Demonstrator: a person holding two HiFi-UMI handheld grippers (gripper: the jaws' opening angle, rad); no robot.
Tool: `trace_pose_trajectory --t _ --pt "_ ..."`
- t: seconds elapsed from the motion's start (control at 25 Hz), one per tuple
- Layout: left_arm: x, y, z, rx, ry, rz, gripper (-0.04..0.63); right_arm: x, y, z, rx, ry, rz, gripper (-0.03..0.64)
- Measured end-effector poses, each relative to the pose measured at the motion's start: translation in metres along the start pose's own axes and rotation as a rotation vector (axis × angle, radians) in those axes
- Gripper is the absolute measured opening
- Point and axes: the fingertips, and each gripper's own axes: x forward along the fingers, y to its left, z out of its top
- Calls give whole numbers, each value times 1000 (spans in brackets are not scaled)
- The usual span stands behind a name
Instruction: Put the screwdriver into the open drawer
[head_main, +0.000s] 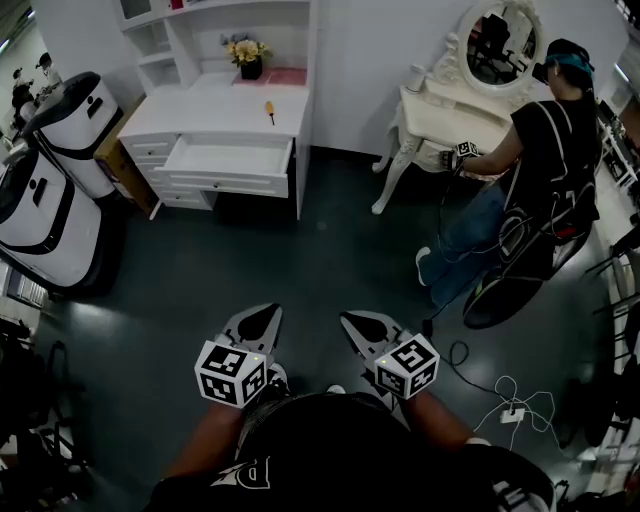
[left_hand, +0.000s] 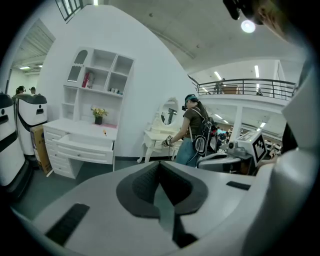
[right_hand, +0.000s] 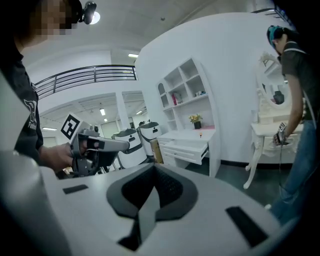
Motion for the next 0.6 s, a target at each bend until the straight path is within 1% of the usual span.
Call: trace_pose_trajectory --t 0.2,0.32,0.44,0.52,0.6 --pt "2 3 0 -8 5 -5 15 3 5 5 10 -19 22 8" --pt "3 9 -2 -48 11 -16 15 8 8 8 -17 -35 11 9" --pt "5 15 -5 -81 22 -27 15 16 8 7 -45 -20 -9 9" --pt "6 21 -7 -67 33 -26 15 22 8 4 -34 -12 -7 9" --pt "6 28 -7 -37 41 -24 15 30 9 2 -24 0 -10 9"
